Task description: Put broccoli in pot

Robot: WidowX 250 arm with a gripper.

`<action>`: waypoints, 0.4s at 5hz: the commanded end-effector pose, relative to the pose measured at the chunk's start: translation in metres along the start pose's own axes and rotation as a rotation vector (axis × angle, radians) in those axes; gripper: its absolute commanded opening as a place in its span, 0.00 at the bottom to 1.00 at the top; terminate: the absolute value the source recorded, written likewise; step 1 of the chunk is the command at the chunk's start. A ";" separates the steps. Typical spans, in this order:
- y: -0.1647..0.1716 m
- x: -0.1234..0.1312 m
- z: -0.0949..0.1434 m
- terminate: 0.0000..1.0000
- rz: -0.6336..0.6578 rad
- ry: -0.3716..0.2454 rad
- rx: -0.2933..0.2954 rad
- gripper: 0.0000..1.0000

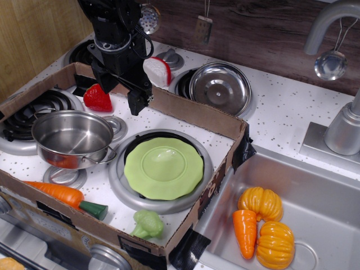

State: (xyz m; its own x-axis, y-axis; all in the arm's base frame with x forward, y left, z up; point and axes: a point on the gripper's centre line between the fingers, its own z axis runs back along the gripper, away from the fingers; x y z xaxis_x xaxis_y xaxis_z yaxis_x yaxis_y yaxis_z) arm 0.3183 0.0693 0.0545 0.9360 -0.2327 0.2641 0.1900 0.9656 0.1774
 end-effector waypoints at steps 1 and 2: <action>0.000 0.000 0.000 0.00 0.000 0.000 0.000 1.00; -0.014 -0.015 0.030 0.00 0.063 0.039 -0.021 1.00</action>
State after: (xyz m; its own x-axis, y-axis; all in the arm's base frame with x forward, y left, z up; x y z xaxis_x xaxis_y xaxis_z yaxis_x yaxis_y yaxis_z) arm 0.2836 0.0521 0.0635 0.9733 -0.1519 0.1723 0.1334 0.9844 0.1145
